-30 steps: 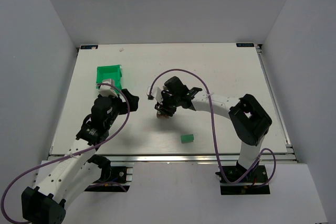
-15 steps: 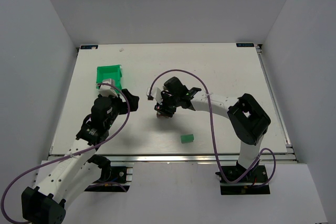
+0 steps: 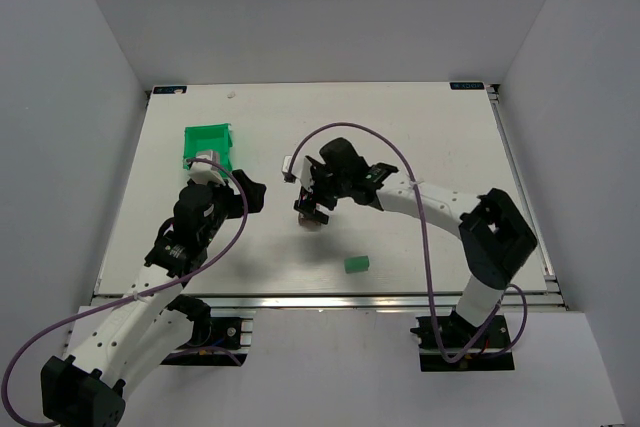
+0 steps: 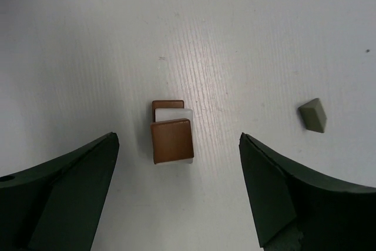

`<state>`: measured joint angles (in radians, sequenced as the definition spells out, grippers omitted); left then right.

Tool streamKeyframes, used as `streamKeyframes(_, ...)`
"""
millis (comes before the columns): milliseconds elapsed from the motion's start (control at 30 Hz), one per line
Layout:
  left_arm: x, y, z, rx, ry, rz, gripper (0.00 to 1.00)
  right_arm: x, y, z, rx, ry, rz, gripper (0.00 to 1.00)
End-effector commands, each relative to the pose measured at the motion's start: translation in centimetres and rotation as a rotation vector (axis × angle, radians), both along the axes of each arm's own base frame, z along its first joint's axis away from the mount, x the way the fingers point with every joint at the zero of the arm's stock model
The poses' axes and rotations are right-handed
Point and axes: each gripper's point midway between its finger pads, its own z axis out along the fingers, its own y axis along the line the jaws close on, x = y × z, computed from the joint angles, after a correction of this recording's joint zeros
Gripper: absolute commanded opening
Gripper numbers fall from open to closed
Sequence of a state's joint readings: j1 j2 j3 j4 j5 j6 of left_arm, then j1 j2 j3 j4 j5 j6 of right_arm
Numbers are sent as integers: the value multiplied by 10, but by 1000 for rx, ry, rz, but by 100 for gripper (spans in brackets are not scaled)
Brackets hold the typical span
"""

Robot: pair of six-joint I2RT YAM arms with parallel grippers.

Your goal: Build the wood block tower

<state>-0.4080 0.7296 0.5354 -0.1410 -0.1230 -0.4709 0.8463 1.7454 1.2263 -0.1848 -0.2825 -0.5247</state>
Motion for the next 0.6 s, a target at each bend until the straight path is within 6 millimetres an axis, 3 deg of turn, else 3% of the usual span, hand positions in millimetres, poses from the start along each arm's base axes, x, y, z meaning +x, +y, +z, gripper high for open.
streamKeyframes(0, 0, -1, 7, -5, -27, -12, 98, -4, -3, 47, 91, -60, -12, 89)
streamKeyframes(167, -1, -4, 10, -14, -31, -22, 98, -14, -10, 90, 206, -82, -48, 90)
streamKeyframes(267, -2, -4, 15, -24, -36, -25, 98, 2, -16, 110, 294, -73, -233, 89)
streamKeyframes(433, -3, -2, 18, -36, -37, -10, 98, 39, -56, 112, 340, -60, -657, 89)
streamKeyframes(567, -2, -5, 18, -41, -34, -22, 98, 31, -82, 87, 331, 19, -798, 89)
